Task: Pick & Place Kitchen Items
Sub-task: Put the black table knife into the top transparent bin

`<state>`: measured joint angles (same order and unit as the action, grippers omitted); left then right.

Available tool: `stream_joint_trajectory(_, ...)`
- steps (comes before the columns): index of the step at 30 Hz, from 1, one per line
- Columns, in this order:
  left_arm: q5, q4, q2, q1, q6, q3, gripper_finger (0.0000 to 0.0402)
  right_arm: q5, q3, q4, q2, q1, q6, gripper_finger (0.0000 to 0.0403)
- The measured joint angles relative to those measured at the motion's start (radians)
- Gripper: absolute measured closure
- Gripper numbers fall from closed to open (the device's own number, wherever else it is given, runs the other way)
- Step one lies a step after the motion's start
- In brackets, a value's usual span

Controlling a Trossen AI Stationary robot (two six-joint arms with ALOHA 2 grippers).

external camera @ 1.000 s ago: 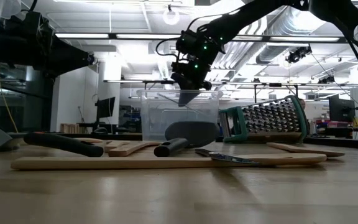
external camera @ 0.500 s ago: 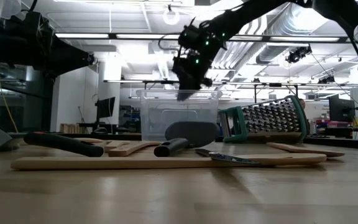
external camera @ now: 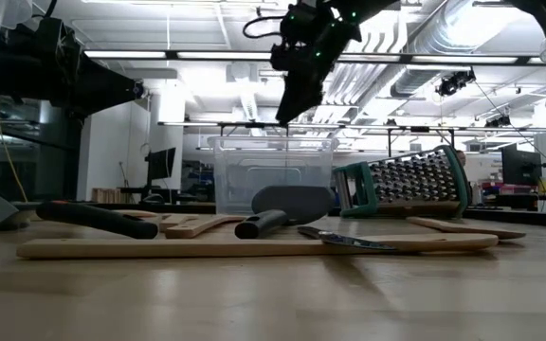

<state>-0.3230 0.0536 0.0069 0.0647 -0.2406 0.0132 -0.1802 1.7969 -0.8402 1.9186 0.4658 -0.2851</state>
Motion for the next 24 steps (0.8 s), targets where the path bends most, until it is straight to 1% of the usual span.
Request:
stream_joint_trajectory(4,0.000,0.000,0.000,0.000,0.000,0.000,0.0249,-0.083,0.000,-0.093,-0.005,-0.034,-0.195,0.0233)
stream_joint_trajectory(8,0.000,0.000,0.000,0.000,0.000,0.000,0.0249,-0.141,0.000,-0.165,-0.004,-0.077,-0.324,0.0237)
stream_joint_trajectory(16,0.000,0.000,0.000,0.000,0.000,0.000,0.0249,-0.200,-0.002,-0.300,-0.004,-0.213,-0.677,0.0238)
stream_joint_trajectory(18,0.000,0.000,0.000,0.000,0.000,0.000,0.0249,-0.225,-0.009,-0.307,-0.004,-0.250,-0.724,0.0238)
stream_joint_trajectory(20,0.000,0.000,0.000,0.000,0.000,0.000,0.0249,-0.243,-0.013,-0.317,-0.004,-0.289,-0.737,0.0238)
stream_joint_trajectory(24,0.000,0.000,0.000,0.000,0.000,0.000,0.0249,-0.252,-0.041,-0.322,-0.004,-0.366,-0.779,0.0238)
